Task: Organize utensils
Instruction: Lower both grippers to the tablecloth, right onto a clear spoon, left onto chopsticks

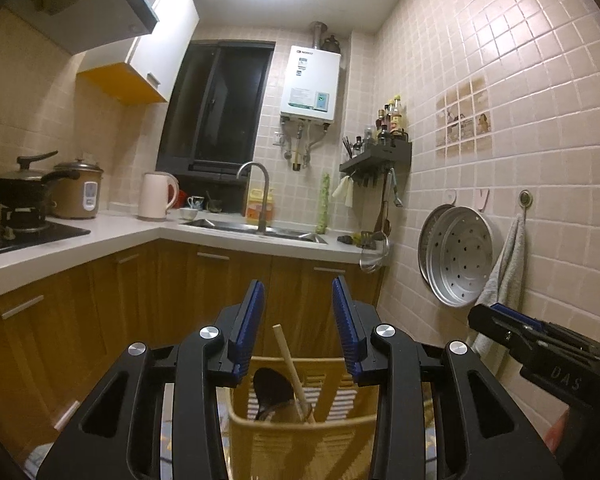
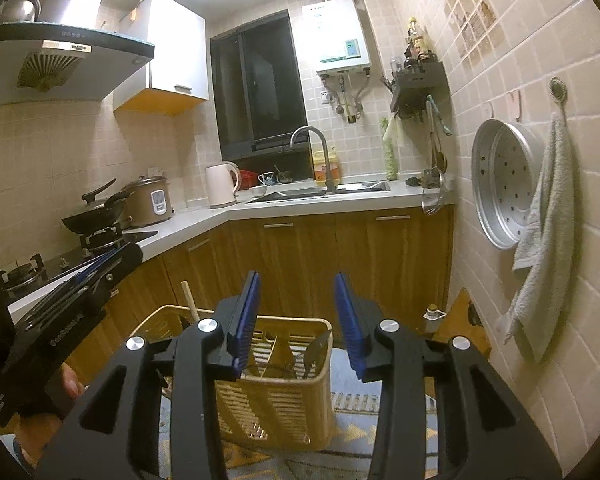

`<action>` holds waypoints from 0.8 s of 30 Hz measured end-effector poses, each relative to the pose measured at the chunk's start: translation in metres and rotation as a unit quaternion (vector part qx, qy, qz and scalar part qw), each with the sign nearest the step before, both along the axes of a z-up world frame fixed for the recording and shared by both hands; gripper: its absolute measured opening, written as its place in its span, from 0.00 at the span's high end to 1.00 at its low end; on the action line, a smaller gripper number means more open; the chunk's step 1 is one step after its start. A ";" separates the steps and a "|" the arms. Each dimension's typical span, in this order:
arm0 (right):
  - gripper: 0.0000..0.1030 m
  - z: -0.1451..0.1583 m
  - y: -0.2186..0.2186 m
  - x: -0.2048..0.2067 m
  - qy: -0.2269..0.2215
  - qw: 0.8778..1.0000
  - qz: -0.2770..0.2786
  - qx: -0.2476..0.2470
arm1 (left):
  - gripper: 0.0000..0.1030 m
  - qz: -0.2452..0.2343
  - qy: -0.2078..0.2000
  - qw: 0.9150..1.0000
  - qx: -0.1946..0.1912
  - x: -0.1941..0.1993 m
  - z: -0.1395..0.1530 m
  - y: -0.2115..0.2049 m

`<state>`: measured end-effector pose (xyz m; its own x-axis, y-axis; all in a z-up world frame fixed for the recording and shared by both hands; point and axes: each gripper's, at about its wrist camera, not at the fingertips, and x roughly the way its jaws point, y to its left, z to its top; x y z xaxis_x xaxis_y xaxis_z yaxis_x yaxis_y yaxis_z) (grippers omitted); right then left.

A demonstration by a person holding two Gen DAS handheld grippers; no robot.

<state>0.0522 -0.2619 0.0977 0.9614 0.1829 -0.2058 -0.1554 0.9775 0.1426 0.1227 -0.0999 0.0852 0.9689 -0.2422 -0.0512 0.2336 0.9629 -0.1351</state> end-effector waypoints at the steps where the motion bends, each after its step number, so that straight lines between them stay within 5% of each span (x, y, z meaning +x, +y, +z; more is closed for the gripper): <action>1: 0.66 0.001 0.000 -0.005 0.000 1.000 -0.001 0.000 | 0.68 -0.002 0.000 1.000 0.001 -0.004 0.001 0.001; 12: 0.66 0.004 0.010 -0.065 0.016 0.999 0.005 -0.027 | 0.66 -0.029 0.033 0.999 -0.005 -0.061 0.007 0.026; 18: 0.66 -0.015 0.018 -0.073 0.113 0.991 -0.025 -0.067 | 0.66 -0.039 0.111 0.993 -0.030 -0.077 -0.003 0.062; 24: 0.66 -0.041 0.016 -0.072 0.221 0.974 0.005 -0.050 | 0.66 -0.041 0.236 0.971 -0.017 -0.078 -0.038 0.090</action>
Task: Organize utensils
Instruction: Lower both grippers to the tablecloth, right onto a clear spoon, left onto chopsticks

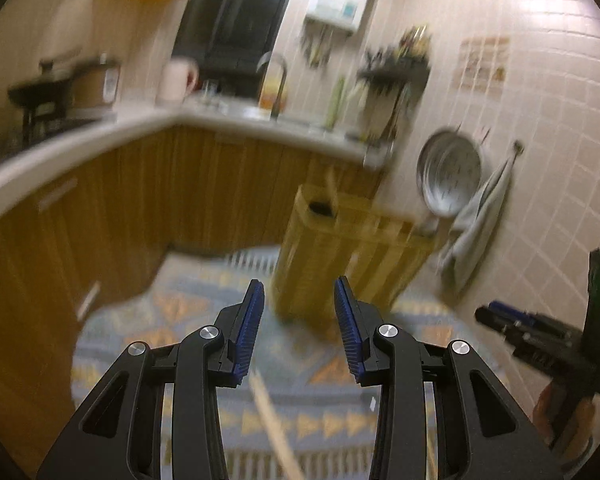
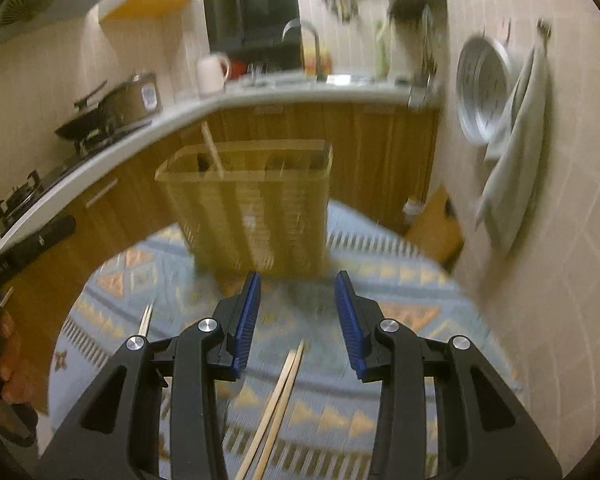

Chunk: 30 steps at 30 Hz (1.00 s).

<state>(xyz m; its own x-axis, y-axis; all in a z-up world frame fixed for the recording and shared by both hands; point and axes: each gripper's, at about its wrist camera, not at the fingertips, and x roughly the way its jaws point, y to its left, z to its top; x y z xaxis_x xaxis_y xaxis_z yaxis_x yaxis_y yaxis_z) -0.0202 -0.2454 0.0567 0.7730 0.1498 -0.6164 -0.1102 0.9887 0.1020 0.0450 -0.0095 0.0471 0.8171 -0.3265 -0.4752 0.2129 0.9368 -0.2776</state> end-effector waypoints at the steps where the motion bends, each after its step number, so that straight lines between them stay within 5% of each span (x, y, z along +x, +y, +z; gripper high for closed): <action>1: 0.66 -0.005 0.000 0.000 0.015 1.000 0.003 0.003 | 0.66 -0.006 0.025 1.000 -0.003 0.001 -0.009 0.004; 8: 0.66 -0.037 0.005 0.004 0.100 0.994 0.033 0.035 | 0.66 -0.022 0.119 0.992 0.027 0.002 -0.057 0.006; 18: 0.66 -0.097 0.048 0.011 0.234 0.964 0.105 0.064 | 0.66 -0.034 0.196 0.977 0.077 0.005 -0.105 -0.016; 30: 0.67 -0.107 0.083 0.005 0.224 0.969 0.105 -0.014 | 0.66 -0.033 0.187 0.975 0.116 0.002 -0.109 -0.029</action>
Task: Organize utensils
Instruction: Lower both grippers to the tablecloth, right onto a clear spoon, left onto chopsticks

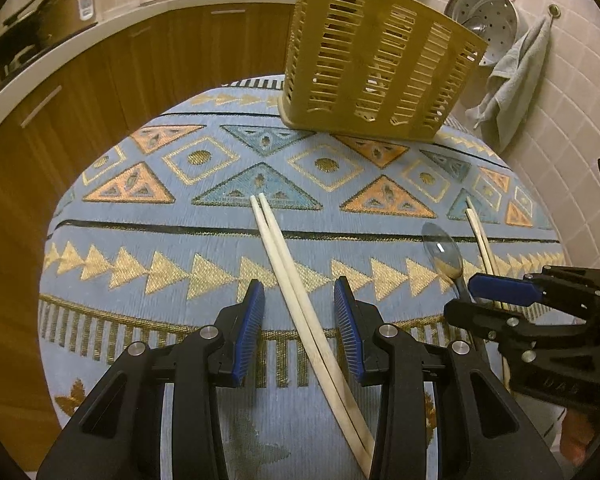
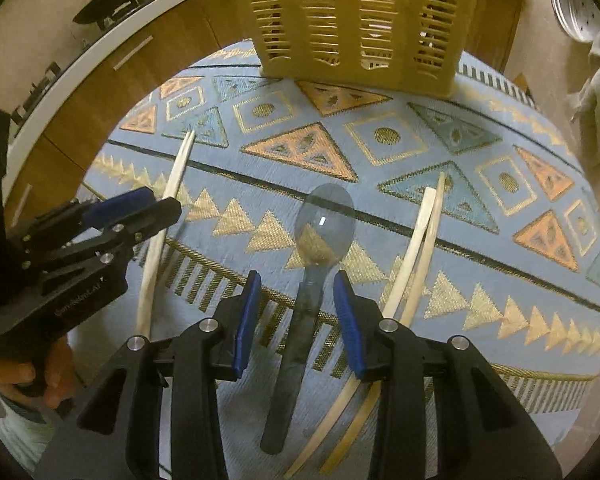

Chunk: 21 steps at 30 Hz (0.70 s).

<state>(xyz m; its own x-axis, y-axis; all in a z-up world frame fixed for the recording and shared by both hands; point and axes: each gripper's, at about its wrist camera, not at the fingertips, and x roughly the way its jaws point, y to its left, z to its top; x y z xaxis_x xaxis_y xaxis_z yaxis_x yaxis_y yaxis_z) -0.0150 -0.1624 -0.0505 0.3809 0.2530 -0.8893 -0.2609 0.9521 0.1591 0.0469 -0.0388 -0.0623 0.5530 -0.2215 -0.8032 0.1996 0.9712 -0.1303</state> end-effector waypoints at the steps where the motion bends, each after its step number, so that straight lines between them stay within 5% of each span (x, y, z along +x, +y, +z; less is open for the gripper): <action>1: 0.68 0.000 0.002 -0.001 -0.004 1.000 0.001 -0.008 | 0.66 0.000 0.000 1.000 0.000 0.000 0.001 0.000; 9: 0.81 -0.002 0.010 -0.006 -0.029 0.998 -0.003 -0.056 | 0.66 0.001 -0.013 1.000 0.020 -0.001 0.000 -0.006; 16: 0.89 -0.002 0.006 -0.006 -0.012 0.999 -0.006 -0.030 | 0.66 -0.009 -0.027 0.998 0.054 -0.003 -0.003 -0.013; 21: 0.90 -0.002 0.004 -0.009 -0.014 1.000 -0.012 -0.023 | 0.85 -0.020 -0.033 0.996 0.084 -0.004 -0.003 -0.013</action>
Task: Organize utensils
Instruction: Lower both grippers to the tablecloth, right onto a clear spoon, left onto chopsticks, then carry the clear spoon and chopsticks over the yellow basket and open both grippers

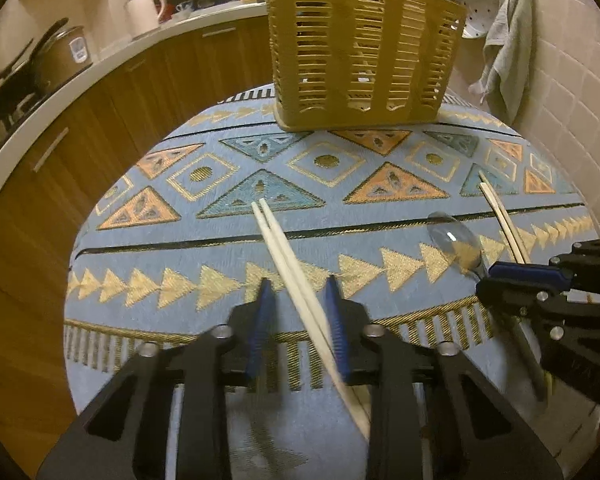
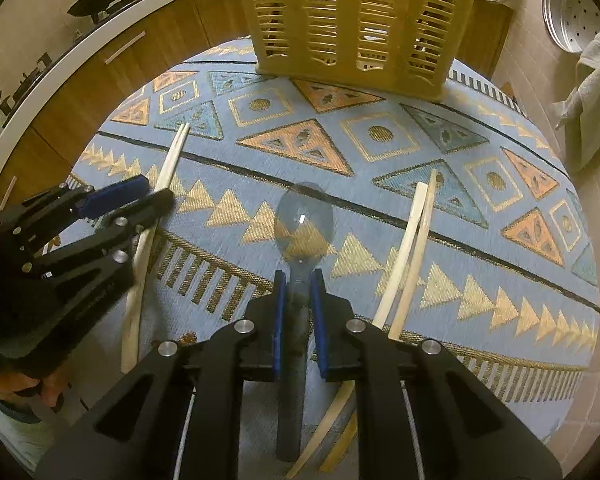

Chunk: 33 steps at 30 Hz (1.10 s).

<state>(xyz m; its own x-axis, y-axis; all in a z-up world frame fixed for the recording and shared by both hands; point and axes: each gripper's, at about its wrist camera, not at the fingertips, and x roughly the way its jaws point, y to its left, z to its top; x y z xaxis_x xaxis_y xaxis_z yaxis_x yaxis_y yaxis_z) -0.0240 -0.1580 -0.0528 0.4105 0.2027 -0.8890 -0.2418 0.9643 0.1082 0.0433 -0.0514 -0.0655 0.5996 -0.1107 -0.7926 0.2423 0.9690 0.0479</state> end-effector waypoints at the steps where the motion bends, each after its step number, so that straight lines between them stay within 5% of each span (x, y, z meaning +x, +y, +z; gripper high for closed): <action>1: 0.90 0.000 -0.002 0.000 0.001 1.000 -0.001 0.004 | 0.87 -0.001 0.005 1.000 -0.016 0.002 0.001 0.006; 8: 0.90 0.002 -0.012 0.003 0.019 0.999 -0.008 0.038 | 0.90 -0.057 0.054 0.993 -0.089 0.011 0.003 0.033; 22: 0.89 0.002 0.002 0.020 0.068 0.997 0.018 -0.005 | 0.83 -0.100 0.116 0.988 0.014 0.033 0.004 0.002; 25: 0.90 0.003 0.010 0.018 0.061 0.997 0.027 -0.030 | 0.89 -0.098 0.108 0.988 0.049 0.032 0.003 -0.005; 33: 0.90 0.021 0.004 0.007 -0.003 0.998 0.055 0.041 | 0.90 -0.056 0.018 0.997 -0.051 0.023 0.033 0.019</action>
<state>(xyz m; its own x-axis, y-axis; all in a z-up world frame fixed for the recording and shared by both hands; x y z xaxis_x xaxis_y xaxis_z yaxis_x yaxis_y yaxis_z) -0.0172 -0.1536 -0.0318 0.3880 0.3178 -0.8652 -0.3458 0.9203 0.1830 0.0660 -0.0322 -0.0321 0.5498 -0.2565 -0.7949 0.3496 0.9350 -0.0599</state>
